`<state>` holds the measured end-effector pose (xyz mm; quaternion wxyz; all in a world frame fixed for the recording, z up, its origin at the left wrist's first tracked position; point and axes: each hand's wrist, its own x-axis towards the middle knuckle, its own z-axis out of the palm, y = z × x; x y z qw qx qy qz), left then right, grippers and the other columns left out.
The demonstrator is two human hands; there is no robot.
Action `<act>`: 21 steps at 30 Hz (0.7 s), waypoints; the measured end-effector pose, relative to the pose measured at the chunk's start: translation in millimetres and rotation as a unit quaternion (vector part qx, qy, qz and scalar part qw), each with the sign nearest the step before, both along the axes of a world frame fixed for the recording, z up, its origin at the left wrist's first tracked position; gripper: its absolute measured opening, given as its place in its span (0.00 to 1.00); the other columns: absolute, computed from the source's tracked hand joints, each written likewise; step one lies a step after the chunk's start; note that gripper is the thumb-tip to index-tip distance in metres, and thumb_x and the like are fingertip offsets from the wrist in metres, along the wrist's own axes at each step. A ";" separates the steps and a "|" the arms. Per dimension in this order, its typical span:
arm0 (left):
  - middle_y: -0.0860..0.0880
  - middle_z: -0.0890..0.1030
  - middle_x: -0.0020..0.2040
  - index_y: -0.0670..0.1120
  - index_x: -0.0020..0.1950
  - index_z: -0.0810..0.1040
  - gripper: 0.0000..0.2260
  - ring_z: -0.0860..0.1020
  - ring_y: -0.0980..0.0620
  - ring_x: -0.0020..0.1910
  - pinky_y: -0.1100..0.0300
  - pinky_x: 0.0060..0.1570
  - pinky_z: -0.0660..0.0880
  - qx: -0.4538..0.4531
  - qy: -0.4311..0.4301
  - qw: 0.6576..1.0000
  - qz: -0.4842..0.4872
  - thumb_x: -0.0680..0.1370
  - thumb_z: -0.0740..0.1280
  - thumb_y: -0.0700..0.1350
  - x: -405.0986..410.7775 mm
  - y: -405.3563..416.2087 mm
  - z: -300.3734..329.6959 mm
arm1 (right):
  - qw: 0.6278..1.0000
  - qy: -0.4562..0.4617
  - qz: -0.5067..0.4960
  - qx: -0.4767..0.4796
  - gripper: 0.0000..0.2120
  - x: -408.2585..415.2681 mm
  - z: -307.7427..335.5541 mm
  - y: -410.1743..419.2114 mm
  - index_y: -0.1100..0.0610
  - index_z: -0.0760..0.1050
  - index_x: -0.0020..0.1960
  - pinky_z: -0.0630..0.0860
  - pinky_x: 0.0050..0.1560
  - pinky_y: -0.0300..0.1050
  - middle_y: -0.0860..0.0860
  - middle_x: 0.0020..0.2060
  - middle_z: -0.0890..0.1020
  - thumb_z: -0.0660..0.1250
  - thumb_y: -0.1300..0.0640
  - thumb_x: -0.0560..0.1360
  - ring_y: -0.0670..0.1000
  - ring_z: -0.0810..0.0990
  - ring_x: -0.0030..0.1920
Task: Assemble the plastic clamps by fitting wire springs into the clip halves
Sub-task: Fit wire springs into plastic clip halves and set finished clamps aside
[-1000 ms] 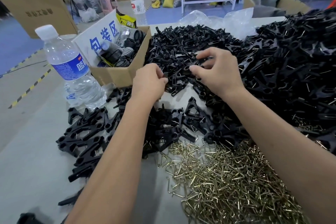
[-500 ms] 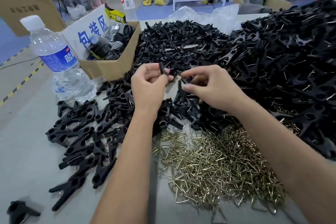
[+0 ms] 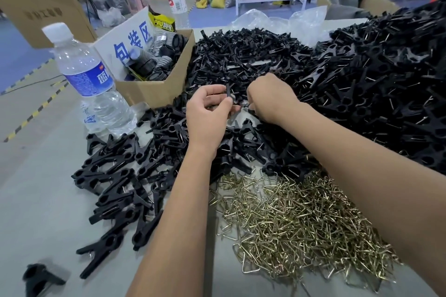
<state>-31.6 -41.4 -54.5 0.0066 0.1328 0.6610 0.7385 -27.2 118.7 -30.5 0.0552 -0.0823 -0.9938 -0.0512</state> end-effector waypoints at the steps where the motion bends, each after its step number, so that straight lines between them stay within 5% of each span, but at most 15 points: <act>1: 0.41 0.86 0.50 0.42 0.57 0.80 0.08 0.87 0.48 0.40 0.60 0.40 0.82 0.001 -0.002 1.000 -0.002 0.79 0.69 0.33 0.7 -0.4 0.5 | 1.000 -0.022 0.014 0.015 0.08 1.4 1.4 1.1 0.58 0.79 0.58 0.79 0.58 0.56 0.59 0.57 0.81 0.65 0.61 0.80 0.61 0.74 0.63; 9: 0.45 0.87 0.44 0.42 0.55 0.81 0.07 0.87 0.44 0.40 0.54 0.44 0.84 -0.013 -0.004 1.000 -0.018 0.79 0.70 0.34 4.4 2.4 -1.2 | 0.998 0.042 0.032 0.043 0.09 17.6 1.3 1.4 0.54 0.79 0.59 0.71 0.60 0.56 0.53 0.58 0.79 0.64 0.61 0.81 0.59 0.69 0.66; 12: 0.47 0.87 0.41 0.41 0.55 0.82 0.06 0.86 0.48 0.38 0.55 0.43 0.84 -0.004 -0.003 1.000 -0.021 0.79 0.71 0.34 3.0 2.2 -1.8 | 0.984 0.156 0.030 -0.081 0.07 34.7 -0.9 5.5 0.54 0.78 0.58 0.70 0.60 0.56 0.51 0.53 0.82 0.66 0.60 0.82 0.56 0.73 0.61; 15: 0.45 0.87 0.39 0.42 0.52 0.84 0.05 0.86 0.48 0.37 0.56 0.45 0.84 0.008 -0.006 0.999 -0.045 0.79 0.72 0.34 3.8 1.3 -1.0 | 0.917 0.256 0.054 -0.302 0.05 70.4 -0.4 5.9 0.57 0.81 0.54 0.79 0.55 0.52 0.49 0.45 0.84 0.73 0.62 0.78 0.51 0.82 0.49; 18: 0.43 0.87 0.40 0.41 0.50 0.86 0.04 0.86 0.49 0.40 0.60 0.44 0.82 -0.001 -0.014 0.994 -0.107 0.79 0.72 0.34 6.6 0.7 0.4 | 0.843 0.274 0.063 -0.458 0.07 111.4 -7.0 5.9 0.55 0.84 0.51 0.83 0.46 0.42 0.46 0.41 0.86 0.77 0.64 0.75 0.46 0.85 0.42; 21: 0.40 0.87 0.41 0.39 0.51 0.86 0.05 0.86 0.48 0.40 0.60 0.43 0.82 -0.031 -0.009 0.984 -0.177 0.79 0.72 0.33 10.9 2.9 0.9 | 0.826 0.261 0.071 -0.494 0.09 136.5 -20.7 6.2 0.53 0.86 0.50 0.84 0.48 0.43 0.45 0.42 0.87 0.78 0.65 0.73 0.47 0.86 0.44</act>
